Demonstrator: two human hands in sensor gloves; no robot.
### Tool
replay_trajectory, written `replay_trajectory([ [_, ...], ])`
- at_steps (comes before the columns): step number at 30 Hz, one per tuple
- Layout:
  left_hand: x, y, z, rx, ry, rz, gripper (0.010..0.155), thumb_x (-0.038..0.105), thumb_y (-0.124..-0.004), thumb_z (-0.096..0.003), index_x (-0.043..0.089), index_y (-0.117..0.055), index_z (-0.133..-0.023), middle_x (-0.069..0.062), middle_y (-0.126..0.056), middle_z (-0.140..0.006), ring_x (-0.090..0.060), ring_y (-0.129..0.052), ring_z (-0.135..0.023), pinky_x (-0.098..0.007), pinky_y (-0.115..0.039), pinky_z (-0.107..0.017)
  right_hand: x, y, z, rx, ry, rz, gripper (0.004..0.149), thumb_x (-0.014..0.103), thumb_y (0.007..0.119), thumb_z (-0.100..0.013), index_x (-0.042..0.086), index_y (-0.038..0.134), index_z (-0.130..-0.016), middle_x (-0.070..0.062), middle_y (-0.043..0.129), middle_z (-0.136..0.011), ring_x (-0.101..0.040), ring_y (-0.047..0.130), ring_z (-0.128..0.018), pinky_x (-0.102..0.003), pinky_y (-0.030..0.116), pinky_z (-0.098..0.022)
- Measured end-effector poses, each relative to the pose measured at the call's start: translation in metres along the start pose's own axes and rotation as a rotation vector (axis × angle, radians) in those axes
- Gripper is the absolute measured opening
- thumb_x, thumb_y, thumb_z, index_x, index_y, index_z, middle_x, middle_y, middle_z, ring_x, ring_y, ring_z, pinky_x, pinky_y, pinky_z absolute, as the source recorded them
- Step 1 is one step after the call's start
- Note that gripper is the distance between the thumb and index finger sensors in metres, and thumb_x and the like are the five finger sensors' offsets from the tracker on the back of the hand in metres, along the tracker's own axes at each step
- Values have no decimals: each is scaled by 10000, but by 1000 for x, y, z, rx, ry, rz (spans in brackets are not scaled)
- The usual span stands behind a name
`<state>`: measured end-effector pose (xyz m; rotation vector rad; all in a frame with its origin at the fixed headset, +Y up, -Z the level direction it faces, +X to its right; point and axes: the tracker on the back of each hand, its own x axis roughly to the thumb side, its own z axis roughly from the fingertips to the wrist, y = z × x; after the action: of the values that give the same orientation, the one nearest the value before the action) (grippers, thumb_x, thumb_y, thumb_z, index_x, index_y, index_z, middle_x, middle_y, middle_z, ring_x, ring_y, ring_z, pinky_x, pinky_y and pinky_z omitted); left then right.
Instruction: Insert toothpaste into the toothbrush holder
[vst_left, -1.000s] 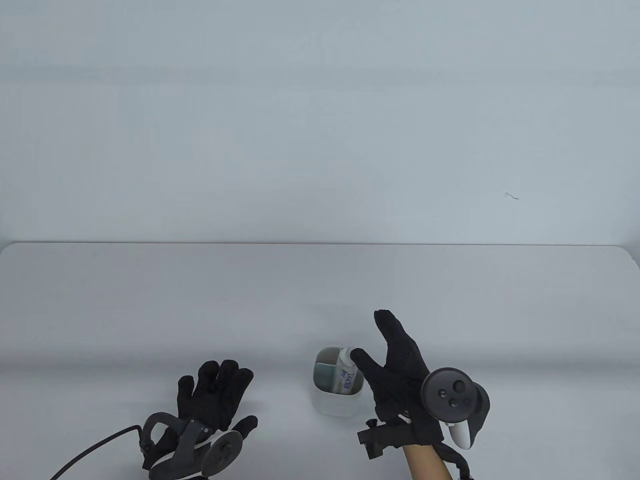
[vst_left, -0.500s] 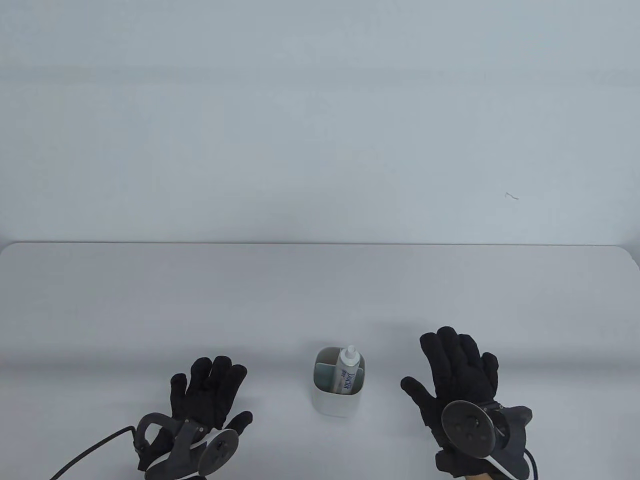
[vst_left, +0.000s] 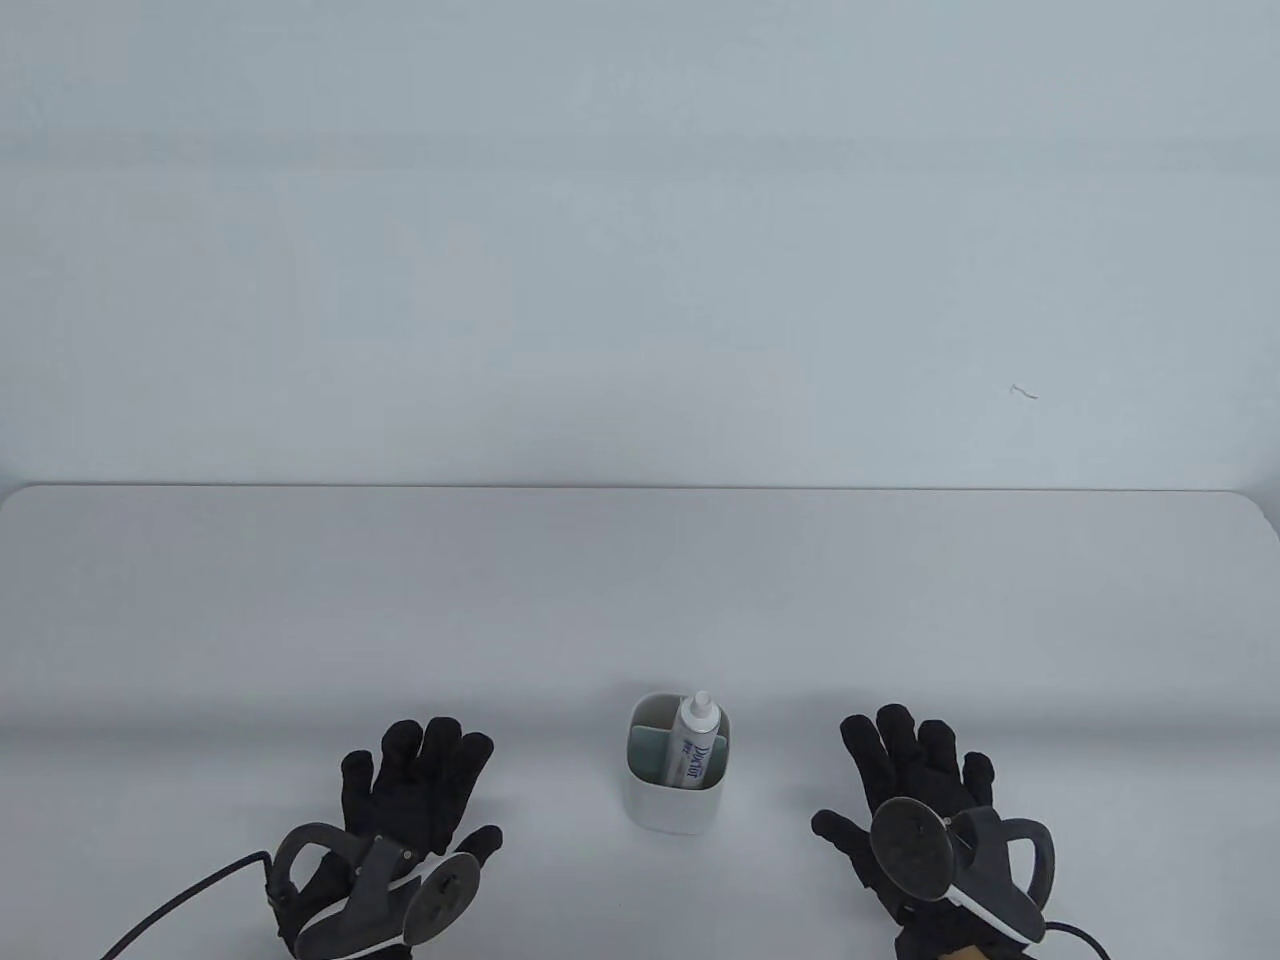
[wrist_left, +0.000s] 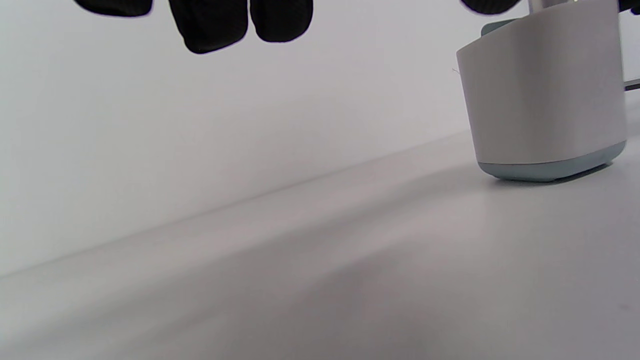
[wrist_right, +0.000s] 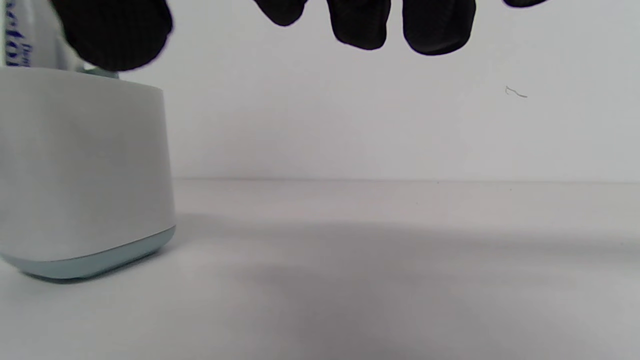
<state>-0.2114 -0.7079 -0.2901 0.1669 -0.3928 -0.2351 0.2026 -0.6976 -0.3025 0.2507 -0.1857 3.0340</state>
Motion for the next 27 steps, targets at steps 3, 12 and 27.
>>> replay_trajectory([
  [3, 1, -2, 0, -8, -7, 3, 798, 584, -504, -588, 123, -140, -1128, -237, -458, -1225, -580, -567, -1067, -752, -531, -658, -1, 0, 1, 2, 5, -1, 835, 659, 663, -542, 243, 295, -1166, -173, 383, -1250, -550, 496, -1097, -721, 365, -691],
  [12, 4, -4, -1, -35, -24, 9, 796, 584, -503, -589, 124, -142, -1129, -237, -457, -1225, -580, -567, -1067, -753, -531, -657, -4, 1, 1, 12, 7, -27, 827, 658, 664, -544, 253, 298, -1165, -172, 386, -1251, -547, 497, -1098, -722, 364, -691],
  [27, 5, -4, -1, -48, -25, 11, 796, 585, -503, -588, 124, -146, -1130, -238, -459, -1225, -579, -569, -1067, -752, -532, -658, -5, 1, 1, 14, 5, -46, 820, 653, 662, -546, 249, 307, -1165, -172, 400, -1248, -540, 515, -1095, -721, 368, -691],
])
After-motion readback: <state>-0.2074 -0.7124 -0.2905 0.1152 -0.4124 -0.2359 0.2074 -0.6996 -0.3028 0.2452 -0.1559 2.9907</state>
